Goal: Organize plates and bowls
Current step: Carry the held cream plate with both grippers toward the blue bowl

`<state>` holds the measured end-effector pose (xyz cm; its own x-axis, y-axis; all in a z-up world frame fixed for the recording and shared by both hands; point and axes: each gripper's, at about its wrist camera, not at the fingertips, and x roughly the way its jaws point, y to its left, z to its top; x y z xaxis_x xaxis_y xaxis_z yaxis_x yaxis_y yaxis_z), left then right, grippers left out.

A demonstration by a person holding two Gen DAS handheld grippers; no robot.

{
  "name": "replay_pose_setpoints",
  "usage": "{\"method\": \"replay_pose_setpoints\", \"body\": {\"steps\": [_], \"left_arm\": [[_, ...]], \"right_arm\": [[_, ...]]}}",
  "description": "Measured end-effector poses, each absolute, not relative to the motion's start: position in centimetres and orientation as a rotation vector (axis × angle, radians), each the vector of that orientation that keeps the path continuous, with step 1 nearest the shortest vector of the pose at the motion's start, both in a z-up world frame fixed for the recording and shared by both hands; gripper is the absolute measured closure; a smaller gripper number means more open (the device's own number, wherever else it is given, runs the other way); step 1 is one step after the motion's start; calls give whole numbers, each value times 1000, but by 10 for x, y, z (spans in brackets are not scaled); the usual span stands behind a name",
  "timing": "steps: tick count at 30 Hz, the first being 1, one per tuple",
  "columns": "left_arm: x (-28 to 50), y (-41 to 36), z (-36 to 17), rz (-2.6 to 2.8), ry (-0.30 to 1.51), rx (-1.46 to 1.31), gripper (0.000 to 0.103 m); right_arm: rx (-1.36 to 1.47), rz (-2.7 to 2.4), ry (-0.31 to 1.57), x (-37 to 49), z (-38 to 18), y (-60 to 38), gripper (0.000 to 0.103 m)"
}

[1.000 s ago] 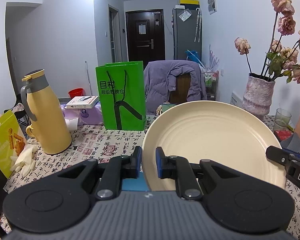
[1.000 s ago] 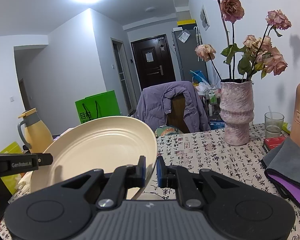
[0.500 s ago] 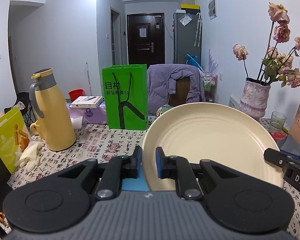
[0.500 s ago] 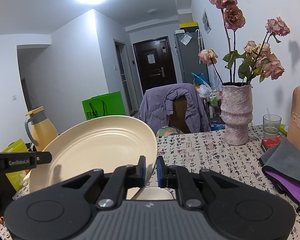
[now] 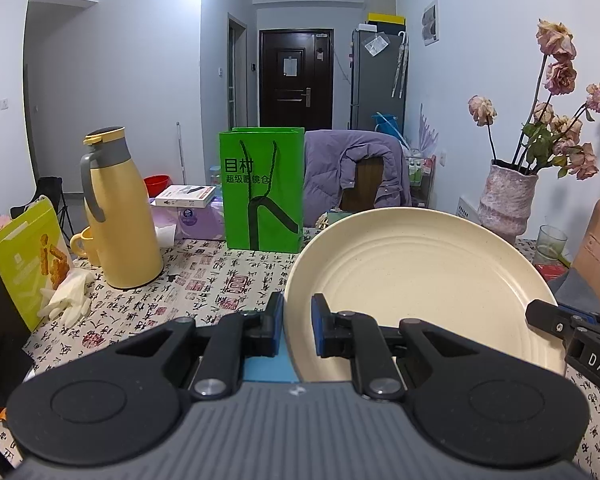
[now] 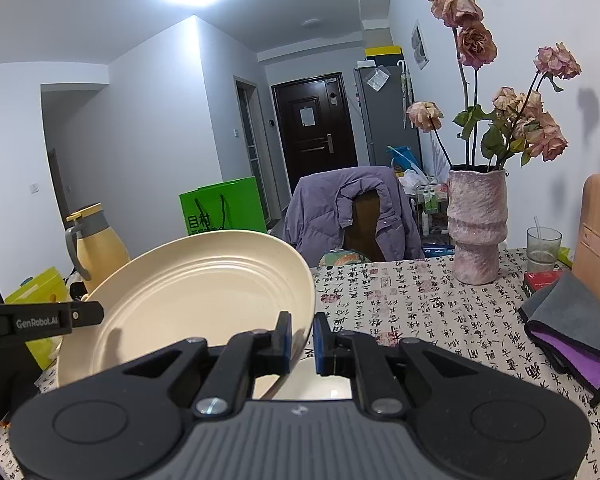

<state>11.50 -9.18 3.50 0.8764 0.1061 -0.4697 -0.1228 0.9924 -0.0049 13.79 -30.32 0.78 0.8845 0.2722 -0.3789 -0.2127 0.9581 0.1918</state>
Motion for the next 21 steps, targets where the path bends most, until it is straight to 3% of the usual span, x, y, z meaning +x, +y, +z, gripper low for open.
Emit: {"method": "replay_pose_setpoints", "body": {"steps": [21], "left_arm": [[77, -71, 19, 101, 515, -59, 88]], "right_arm": [[142, 259, 445, 99, -4, -286, 92]]}}
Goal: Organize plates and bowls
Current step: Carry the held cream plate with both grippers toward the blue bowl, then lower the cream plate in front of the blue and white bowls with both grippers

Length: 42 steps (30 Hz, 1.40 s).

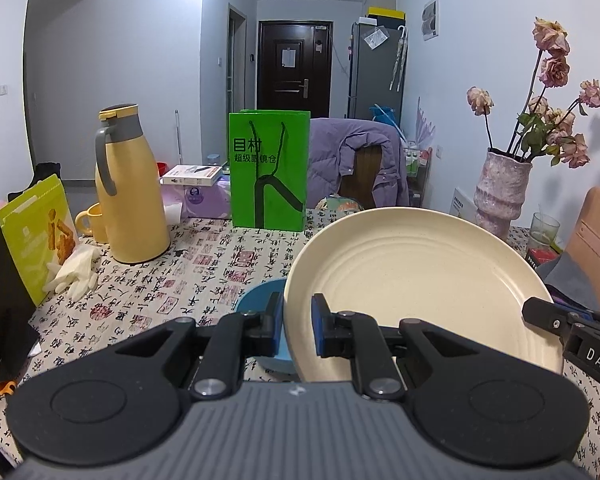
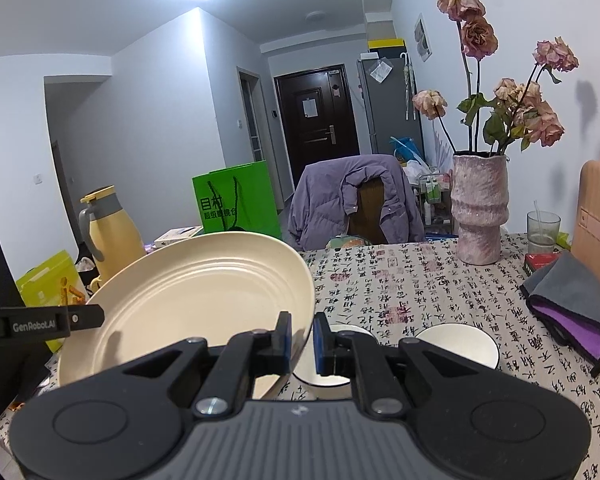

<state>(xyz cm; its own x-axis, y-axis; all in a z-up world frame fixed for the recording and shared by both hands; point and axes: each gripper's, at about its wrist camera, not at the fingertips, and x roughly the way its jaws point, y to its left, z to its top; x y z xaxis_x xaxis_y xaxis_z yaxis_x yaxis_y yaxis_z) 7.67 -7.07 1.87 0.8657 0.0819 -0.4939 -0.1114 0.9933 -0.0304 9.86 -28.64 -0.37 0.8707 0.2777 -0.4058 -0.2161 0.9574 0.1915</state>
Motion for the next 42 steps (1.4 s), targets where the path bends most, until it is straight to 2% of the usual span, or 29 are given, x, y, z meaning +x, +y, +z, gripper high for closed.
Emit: {"method": "replay_pose_setpoints", "body": {"steps": [42], "left_arm": [[66, -62, -52, 43, 659, -77, 88]], "right_arm": [[151, 236, 583, 86, -65, -284, 92]]}}
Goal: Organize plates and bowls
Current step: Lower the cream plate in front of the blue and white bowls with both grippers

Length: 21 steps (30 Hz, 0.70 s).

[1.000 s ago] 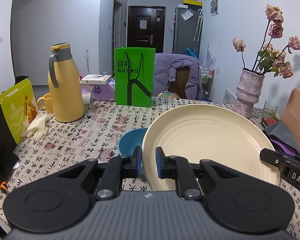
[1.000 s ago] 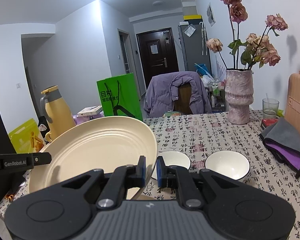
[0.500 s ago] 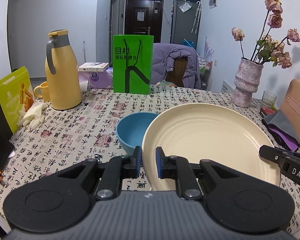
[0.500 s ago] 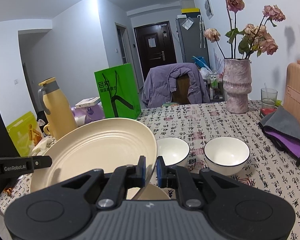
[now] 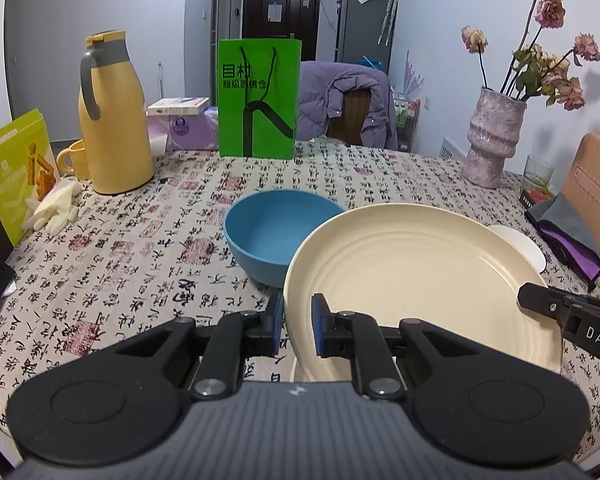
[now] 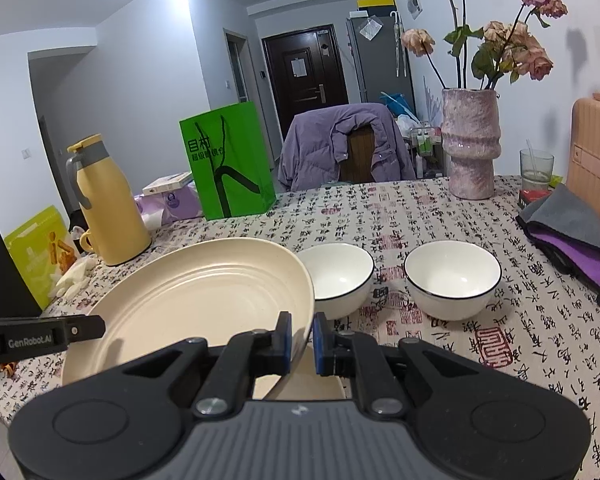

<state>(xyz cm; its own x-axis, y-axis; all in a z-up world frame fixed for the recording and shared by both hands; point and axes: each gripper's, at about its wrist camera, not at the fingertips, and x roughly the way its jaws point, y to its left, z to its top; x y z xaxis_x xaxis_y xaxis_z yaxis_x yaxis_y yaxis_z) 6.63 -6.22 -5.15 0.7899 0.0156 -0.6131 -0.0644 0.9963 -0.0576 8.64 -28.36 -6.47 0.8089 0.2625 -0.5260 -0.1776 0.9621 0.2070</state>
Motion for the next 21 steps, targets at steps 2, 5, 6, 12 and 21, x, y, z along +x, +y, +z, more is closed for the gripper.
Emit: {"method": "replay_pose_setpoints", "body": {"steps": [2, 5, 6, 12, 21], "left_arm": [[68, -63, -56, 38, 670, -75, 88], [69, -64, -63, 33, 682, -72, 88], [70, -64, -65, 31, 686, -71, 88], [74, -67, -80, 25, 718, -64, 88], [78, -69, -95, 19, 748, -53, 88]], "right_arm": [[153, 232, 592, 88, -69, -285, 92], [155, 227, 608, 89, -75, -286, 92], [155, 225, 613, 90, -77, -286, 92], [154, 217, 643, 93, -89, -288, 92], [152, 208, 678, 96, -105, -288, 92]]}}
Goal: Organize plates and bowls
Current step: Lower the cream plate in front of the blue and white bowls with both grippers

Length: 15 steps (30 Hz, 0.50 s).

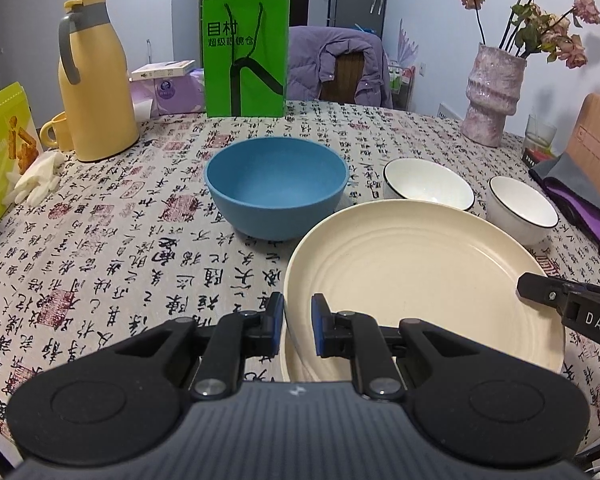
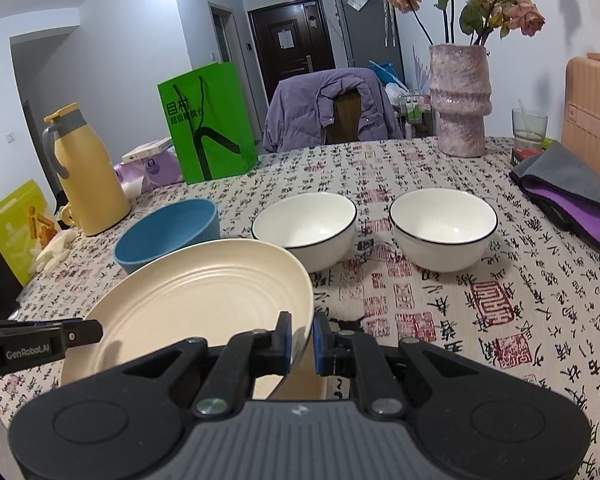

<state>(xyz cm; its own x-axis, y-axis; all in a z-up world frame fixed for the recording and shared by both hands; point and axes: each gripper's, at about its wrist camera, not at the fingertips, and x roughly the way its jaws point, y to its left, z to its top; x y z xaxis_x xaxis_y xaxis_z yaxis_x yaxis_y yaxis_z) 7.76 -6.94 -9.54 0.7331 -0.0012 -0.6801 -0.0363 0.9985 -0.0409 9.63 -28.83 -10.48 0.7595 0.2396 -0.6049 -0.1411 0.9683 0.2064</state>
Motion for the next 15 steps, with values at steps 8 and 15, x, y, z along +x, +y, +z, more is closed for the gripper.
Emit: {"method": "replay_pose_setpoints", "body": {"steps": [8, 15], "left_arm": [[76, -72, -106, 13, 756, -30, 88], [74, -74, -116, 6, 763, -14, 88]], "right_arm": [[153, 206, 697, 95, -116, -289, 92], [136, 199, 698, 92, -122, -288, 92]]}}
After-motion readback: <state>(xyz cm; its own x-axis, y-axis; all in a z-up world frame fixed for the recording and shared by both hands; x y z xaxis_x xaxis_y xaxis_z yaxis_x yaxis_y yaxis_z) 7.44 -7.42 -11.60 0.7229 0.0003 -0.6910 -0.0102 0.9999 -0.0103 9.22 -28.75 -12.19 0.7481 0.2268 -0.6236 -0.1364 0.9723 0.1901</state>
